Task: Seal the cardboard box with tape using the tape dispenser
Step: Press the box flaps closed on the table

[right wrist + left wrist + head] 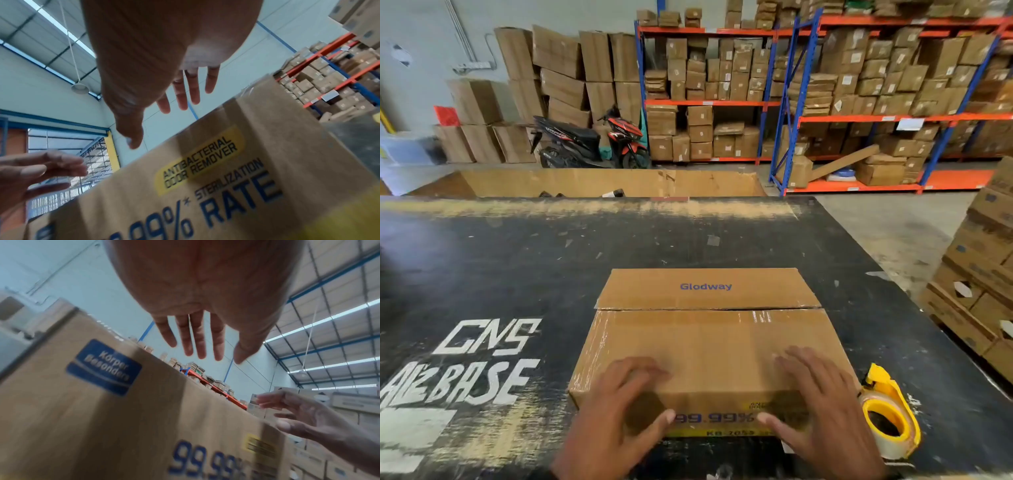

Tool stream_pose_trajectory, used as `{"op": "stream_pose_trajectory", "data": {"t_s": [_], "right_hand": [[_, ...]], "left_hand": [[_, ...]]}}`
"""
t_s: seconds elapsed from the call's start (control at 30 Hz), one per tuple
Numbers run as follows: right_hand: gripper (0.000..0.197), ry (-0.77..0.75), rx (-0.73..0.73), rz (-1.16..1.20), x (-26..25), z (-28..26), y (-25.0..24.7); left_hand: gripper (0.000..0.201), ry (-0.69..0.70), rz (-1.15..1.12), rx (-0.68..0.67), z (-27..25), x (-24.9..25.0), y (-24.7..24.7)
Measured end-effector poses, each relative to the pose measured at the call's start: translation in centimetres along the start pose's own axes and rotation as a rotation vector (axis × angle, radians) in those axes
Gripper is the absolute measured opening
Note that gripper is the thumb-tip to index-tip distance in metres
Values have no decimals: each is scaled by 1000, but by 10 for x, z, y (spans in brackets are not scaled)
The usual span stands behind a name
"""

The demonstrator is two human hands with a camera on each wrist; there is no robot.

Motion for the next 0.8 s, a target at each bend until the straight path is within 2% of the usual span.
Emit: {"op": "stream_pose_trajectory", "data": {"t_s": [0.1,0.17,0.23,0.37,0.5,0.57,0.63,0.7,0.8], "right_hand": [[104,-1,-182,-128,5,24,14],[108,9,-258,-174,9,33,23],[106,11,-289,-212,9,31,30],[104,-5,-289,-231,7,16,29],[103,-14,-295,-227,2,1,27],[103,-6,-292,-228,2,1,25],[103,-2,-294,-228,2,2,24],[103,-6,-295,-224,1,2,24],[103,-10,-271,-212,2,1,24]], "left_hand": [[88,-78,337,-121,27,-24,5],[100,-113,469,-205,37,-40,9],[101,-127,542,-259,33,-48,16],[101,-143,531,-266,17,-41,10],[99,-188,396,-239,7,-21,3],[91,-175,277,-170,21,-7,6],[82,-97,233,-126,43,11,19],[80,-58,264,-161,67,21,42],[82,-125,343,-292,95,24,77]]}}
Point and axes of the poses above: each hand's wrist, its own z-axis towards the middle knuckle, its own y-axis out of the palm, x = y × z, the point moved 3 cm from there along z, towards the middle knuckle, and after that the axes turned 8 degrees about -z, right-handed, at the moved point
